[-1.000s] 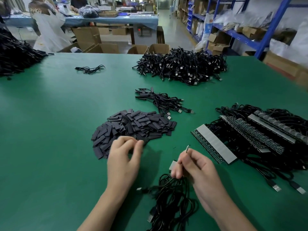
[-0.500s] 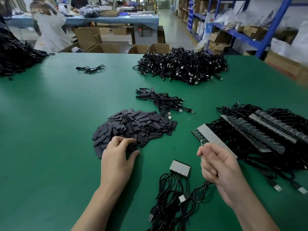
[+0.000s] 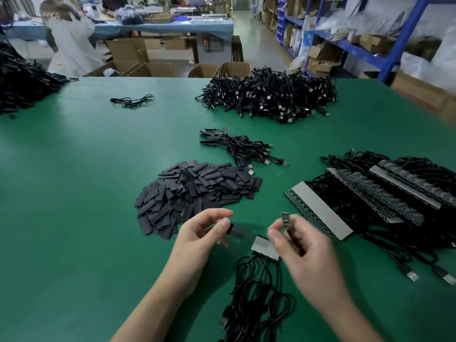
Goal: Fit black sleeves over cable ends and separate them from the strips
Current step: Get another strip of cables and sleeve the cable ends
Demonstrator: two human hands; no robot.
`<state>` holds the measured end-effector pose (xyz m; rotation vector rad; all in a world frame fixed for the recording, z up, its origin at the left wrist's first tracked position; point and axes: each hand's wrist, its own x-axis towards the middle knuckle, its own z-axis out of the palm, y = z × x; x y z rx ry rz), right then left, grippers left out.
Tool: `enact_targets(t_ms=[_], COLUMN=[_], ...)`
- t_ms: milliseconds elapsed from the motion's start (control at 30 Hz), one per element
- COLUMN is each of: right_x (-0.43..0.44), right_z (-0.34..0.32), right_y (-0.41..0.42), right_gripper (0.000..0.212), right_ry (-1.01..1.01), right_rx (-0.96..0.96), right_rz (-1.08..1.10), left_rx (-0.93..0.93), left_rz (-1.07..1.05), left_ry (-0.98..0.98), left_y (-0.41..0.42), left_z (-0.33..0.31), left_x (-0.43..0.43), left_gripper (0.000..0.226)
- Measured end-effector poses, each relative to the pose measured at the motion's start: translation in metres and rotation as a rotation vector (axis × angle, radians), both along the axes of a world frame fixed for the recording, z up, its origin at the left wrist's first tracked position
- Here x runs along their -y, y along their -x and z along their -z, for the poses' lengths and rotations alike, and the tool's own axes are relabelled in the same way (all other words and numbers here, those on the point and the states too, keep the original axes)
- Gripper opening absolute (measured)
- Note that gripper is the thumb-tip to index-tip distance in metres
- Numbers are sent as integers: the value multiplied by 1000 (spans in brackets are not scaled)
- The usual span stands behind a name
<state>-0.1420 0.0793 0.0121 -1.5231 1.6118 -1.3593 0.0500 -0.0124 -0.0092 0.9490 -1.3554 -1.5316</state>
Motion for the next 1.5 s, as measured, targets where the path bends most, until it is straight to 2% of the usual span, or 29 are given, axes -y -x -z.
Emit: enact_targets(t_ms=[100, 200, 300, 400, 500, 600, 667, 767, 900, 1200, 1500], right_x=[1, 2, 3, 5, 6, 6, 6, 6, 7, 9, 9], right_z=[6, 9, 12, 15, 15, 14, 13, 12, 14, 13, 15], right_y=[-10, -9, -9, -9, -8, -8, -6, -2, 1, 4, 7], right_gripper=[27, 28, 22, 26, 28, 25, 28, 20, 28, 9, 10], right_ry=[-58, -90, -126, -138, -146, -182, -185, -162, -184, -209, -237], right_rx=[33, 79, 77, 66, 86, 120, 110, 158, 195, 293, 296], right_rz=[-10, -9, -26, -15, -19, -65, -85, -119, -111, -176, -187], left_rx=[-52, -40, -20, 167, 408, 466, 434, 394, 374, 324, 320], left_rz=[73, 88, 112, 118, 124, 131, 99, 56, 40, 91, 104], left_ry=[-30, 18, 73, 302, 615, 718, 707, 653, 611, 549, 532], left_y=[5, 10, 11, 10, 7, 5, 4, 5, 5, 7, 6], left_z=[-2, -5, -7, -5, -2, 0, 0, -1, -2, -3, -1], left_x=[-7, -13, -15, -13, -12, -11, -10, -9, -9, -11, -10], left_gripper=[17, 7, 7, 9, 30, 30, 25, 23, 21, 21, 19])
